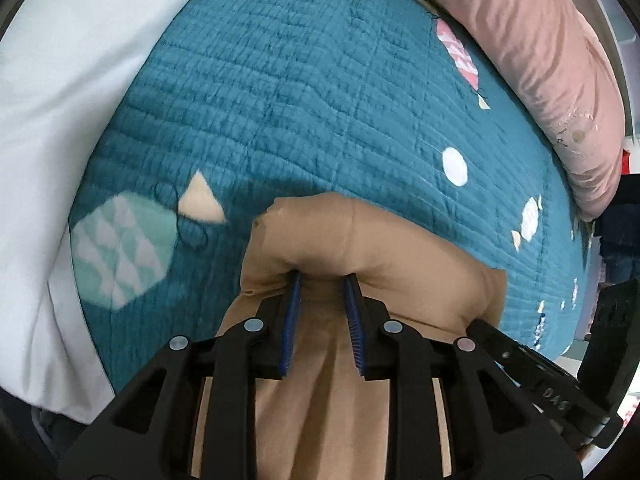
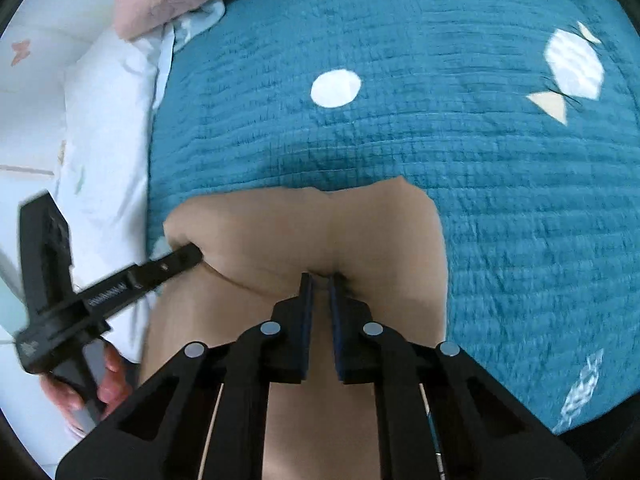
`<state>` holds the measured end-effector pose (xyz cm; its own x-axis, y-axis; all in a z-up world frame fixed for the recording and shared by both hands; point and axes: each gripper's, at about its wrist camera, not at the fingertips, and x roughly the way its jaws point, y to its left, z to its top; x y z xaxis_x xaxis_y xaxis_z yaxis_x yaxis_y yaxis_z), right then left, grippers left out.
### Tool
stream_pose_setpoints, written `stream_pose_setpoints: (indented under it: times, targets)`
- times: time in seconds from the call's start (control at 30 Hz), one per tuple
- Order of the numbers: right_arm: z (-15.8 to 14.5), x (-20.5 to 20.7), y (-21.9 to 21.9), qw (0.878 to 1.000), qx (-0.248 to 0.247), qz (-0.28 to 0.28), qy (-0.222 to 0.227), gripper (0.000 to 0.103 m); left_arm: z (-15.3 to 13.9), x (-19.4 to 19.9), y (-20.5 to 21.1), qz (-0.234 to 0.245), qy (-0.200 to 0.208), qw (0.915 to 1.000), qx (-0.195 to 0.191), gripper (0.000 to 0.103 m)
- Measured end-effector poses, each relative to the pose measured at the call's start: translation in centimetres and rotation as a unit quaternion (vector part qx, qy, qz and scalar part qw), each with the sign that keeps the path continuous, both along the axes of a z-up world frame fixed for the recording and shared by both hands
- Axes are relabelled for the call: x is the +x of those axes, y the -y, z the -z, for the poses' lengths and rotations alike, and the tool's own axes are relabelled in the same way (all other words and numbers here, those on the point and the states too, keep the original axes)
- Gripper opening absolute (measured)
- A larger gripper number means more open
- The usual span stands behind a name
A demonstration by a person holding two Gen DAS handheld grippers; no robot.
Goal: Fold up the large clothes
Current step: 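Lay the folded jacket down and open both tools above it, then grasp the folded tan jacket edges with both tools and lift it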
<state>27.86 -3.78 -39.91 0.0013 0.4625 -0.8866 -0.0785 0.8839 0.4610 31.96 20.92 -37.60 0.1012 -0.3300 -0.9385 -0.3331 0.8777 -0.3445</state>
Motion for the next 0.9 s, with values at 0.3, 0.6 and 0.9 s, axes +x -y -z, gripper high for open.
stream_pose_setpoints:
  times: [0.3, 0.6, 0.9]
  targets:
    - [-4.4, -1.5, 1.4, 1.0, 0.007, 0.001, 0.026, 0.011, -4.7, -2.1, 1.1, 0.028, 0.036, 0.9984, 0.035, 0.024]
    - [-6.0, -11.5, 3.3, 0.999, 0.012, -0.039, 0.013, 0.011, -9.4, -11.1, 3.4, 0.062, 0.057, 0.9957, 0.039, 0.025]
    - [2.8, -14.2, 1.8, 0.997, -0.034, -0.027, -0.067, 0.008, -2.1, -14.6, 1.8, 0.033, -0.004, 0.9994, 0.014, 0.025]
